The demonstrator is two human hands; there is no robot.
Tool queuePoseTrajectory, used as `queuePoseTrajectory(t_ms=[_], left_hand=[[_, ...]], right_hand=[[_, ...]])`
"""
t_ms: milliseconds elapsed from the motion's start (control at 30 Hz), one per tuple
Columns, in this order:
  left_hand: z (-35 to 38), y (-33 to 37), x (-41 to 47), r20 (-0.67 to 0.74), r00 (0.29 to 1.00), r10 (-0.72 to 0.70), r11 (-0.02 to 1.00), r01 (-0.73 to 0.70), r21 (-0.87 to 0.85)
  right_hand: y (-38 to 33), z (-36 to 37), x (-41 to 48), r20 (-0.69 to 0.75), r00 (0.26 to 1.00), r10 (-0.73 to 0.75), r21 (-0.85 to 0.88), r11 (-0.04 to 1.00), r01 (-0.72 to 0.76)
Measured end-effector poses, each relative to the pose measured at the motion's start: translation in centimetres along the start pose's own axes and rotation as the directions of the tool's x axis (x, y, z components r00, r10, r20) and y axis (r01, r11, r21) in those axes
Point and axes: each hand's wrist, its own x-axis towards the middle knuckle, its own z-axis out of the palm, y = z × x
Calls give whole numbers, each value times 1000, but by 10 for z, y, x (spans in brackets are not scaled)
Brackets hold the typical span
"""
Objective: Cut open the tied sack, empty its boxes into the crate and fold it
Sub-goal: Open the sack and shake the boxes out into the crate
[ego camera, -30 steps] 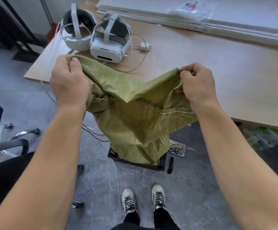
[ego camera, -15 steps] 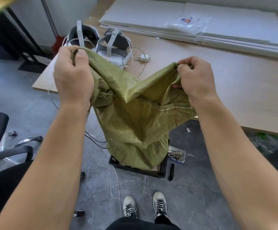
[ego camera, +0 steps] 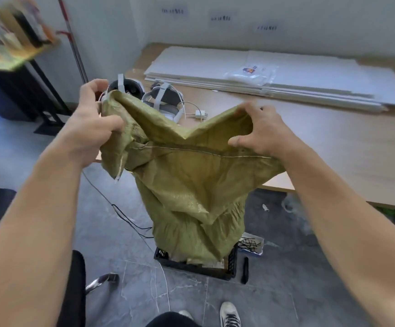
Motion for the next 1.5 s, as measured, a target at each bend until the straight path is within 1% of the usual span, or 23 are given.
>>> queuePoseTrajectory(t_ms=[100,167,233,333,400,433,500,600,700,767,800,867,933,967,1067,1167,1200,1267,1300,1367,1400,1433,1500], left_hand=[[-1,2,1,73,995,70,997,-71,7],[-4,2,2,79,991,103,987,-112,111],[-16,1,4,72,991,113,942,-130,309],[-34,6,7,19,991,132,809,-118,576],[-39,9,6,-43,979,199,746,-122,655],[-40,10,6,-70,971,228,745,-127,655],[-42,8,6,-143,964,225,805,-101,585],[-46,-1,8,-220,968,118,921,-24,390],[-51,-8,11,-226,972,-61,990,89,114],[-54,-12,7,-182,969,-166,986,161,-40],[-54,-13,6,-155,971,-184,980,169,-103],[-50,-16,0,-107,984,-140,959,108,-263],[-43,-16,-4,-77,992,-97,898,54,-437],[-39,-17,-3,-82,990,-116,861,59,-504],[-27,-13,-1,-133,970,-202,819,92,-567],[-14,-6,1,-139,967,-215,847,113,-520],[-8,-2,-1,-94,972,-216,829,132,-544],[6,9,-8,47,978,-204,758,188,-625],[11,13,-9,104,976,-190,741,212,-637],[17,19,-14,186,969,-161,777,240,-581],[17,20,-14,215,966,-143,800,241,-550],[18,18,-13,248,960,-130,813,246,-527],[19,16,-11,279,955,-100,813,240,-530]], right_hand=[[-1,-5,-4,181,979,92,-346,938,-24],[3,-8,-9,221,964,145,-504,864,-15],[13,-13,-15,172,972,160,-595,803,-27],[25,-26,-27,35,990,136,-631,771,-84],[29,-34,-34,-23,995,101,-633,769,-93],[30,-37,-36,-50,995,81,-624,776,-94],[31,-42,-39,-89,994,60,-573,813,-100],[35,-51,-41,-84,994,68,-420,902,-97],[41,-60,-47,-169,983,76,-148,984,-102],[41,-62,-52,-257,965,58,-66,995,-77],[39,-62,-53,-302,953,41,-75,995,-66],[32,-62,-54,-404,915,0,-133,989,-59],[22,-62,-52,-516,856,-26,-226,968,-107],[17,-62,-52,-553,833,-22,-275,948,-158],[4,-61,-53,-528,846,73,-372,876,-308],[1,-57,-49,-424,893,152,-416,843,-342],[4,-56,-46,-415,894,169,-383,859,-340],[10,-55,-38,-447,874,192,-215,925,-313],[13,-54,-35,-471,858,205,-97,955,-282],[13,-55,-34,-487,835,257,203,963,-178],[11,-55,-35,-459,843,282,387,917,-96],[8,-55,-37,-395,871,291,576,817,-12],[1,-54,-41,-248,947,205,832,545,100]])
